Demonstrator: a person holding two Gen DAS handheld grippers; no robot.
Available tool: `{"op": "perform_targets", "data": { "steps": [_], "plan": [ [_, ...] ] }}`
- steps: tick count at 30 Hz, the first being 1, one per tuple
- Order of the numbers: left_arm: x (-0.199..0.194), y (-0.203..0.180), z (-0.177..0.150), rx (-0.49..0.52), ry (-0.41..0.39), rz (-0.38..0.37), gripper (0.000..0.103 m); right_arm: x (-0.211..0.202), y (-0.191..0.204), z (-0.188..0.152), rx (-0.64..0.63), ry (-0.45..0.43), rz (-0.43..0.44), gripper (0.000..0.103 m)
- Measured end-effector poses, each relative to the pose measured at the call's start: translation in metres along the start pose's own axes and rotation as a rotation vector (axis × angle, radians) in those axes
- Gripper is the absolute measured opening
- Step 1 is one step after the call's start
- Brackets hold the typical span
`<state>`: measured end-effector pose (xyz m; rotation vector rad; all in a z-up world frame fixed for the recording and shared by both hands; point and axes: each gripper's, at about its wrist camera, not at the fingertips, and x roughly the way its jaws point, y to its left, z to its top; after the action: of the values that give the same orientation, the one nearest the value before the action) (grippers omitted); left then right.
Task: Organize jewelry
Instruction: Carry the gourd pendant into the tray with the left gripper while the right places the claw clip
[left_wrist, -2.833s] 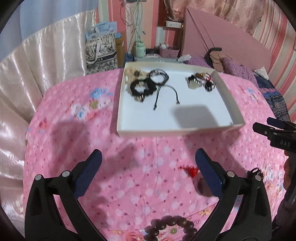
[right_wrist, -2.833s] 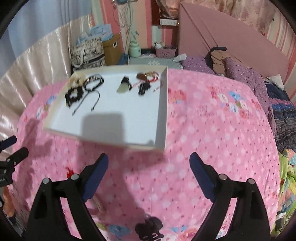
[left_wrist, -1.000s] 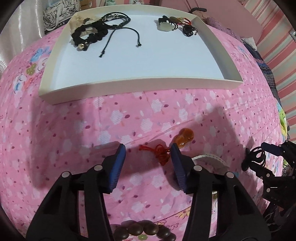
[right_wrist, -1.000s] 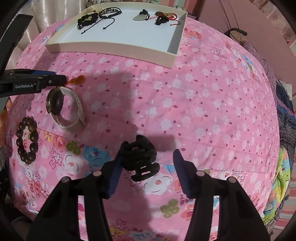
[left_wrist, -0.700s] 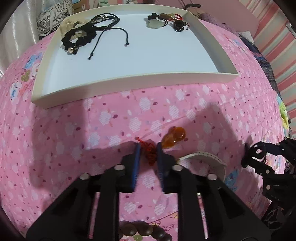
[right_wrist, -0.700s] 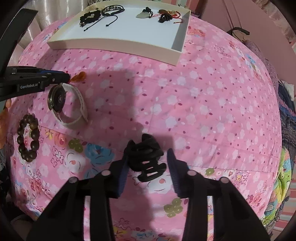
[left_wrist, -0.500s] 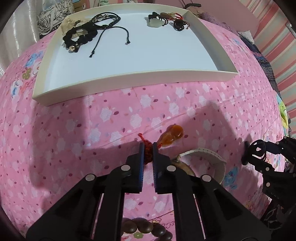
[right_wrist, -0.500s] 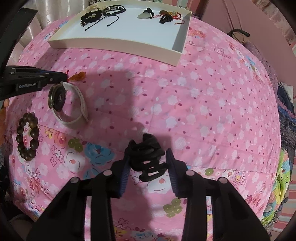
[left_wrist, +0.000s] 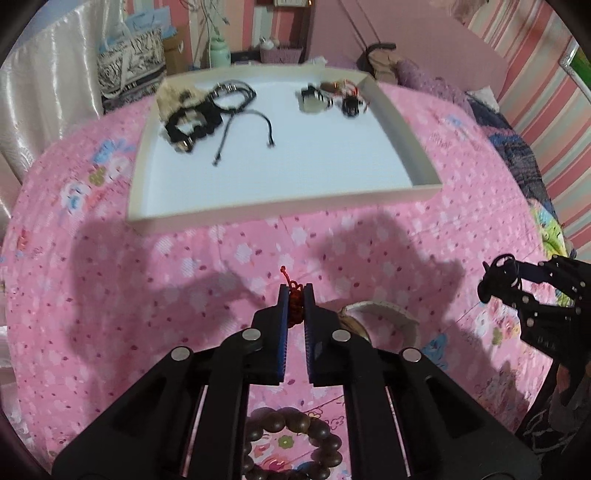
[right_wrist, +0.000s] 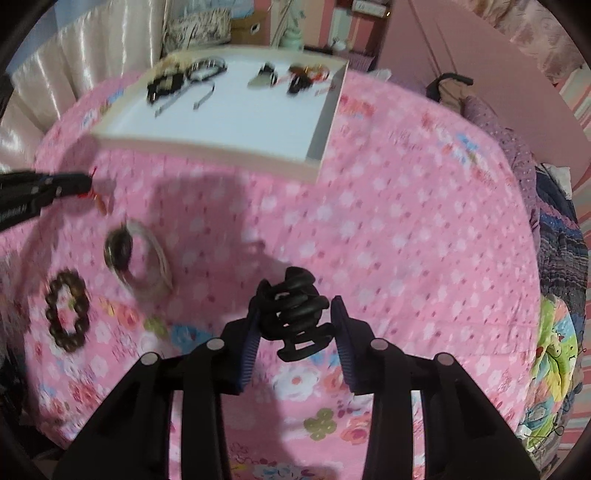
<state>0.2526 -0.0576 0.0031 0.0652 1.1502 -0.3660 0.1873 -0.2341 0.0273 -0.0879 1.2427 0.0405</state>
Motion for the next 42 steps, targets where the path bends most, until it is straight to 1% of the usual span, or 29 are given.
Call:
{"op": "perform_targets", "data": {
  "steps": [3,7,9,11,13,16,21,24,30,34,38,42],
  "plan": [
    [-0.013,0.005,0.007,-0.017,-0.028,-0.013,0.005,-0.008,-0.007,0.019,0.023,-0.045,-0.001,0.038],
    [-0.033,0.013,0.025,-0.043,-0.083,-0.03,0.005,-0.017,-0.012,0.049,0.063,-0.108,0.011,0.038],
    [-0.036,0.016,0.037,-0.057,-0.102,-0.036,0.005,-0.019,-0.013,0.066,0.09,-0.137,0.02,0.038],
    [-0.038,0.018,0.05,-0.064,-0.124,-0.024,0.005,-0.016,-0.013,0.082,0.107,-0.152,0.03,0.038],
    [-0.038,0.021,0.061,-0.069,-0.151,-0.016,0.005,-0.013,-0.009,0.099,0.115,-0.172,0.026,0.038],
    [-0.032,0.026,0.08,-0.082,-0.175,-0.015,0.005,-0.002,-0.006,0.124,0.135,-0.181,0.054,0.038],
    [-0.013,0.029,0.101,-0.086,-0.195,0.001,0.005,0.022,0.0,0.15,0.161,-0.194,0.022,0.038],
    [0.003,0.03,0.112,-0.091,-0.2,0.005,0.005,0.037,-0.001,0.159,0.186,-0.206,0.004,0.038],
    [0.035,0.028,0.132,-0.074,-0.201,0.042,0.005,0.066,-0.007,0.175,0.228,-0.209,-0.011,0.038],
    [0.052,0.027,0.138,-0.072,-0.201,0.052,0.005,0.079,-0.01,0.18,0.246,-0.219,-0.029,0.038],
    [0.066,0.029,0.142,-0.062,-0.206,0.073,0.005,0.093,-0.008,0.182,0.237,-0.237,-0.022,0.038],
    [0.08,0.033,0.142,-0.061,-0.195,0.088,0.005,0.104,-0.011,0.183,0.26,-0.239,0.003,0.038]
  ]
}}
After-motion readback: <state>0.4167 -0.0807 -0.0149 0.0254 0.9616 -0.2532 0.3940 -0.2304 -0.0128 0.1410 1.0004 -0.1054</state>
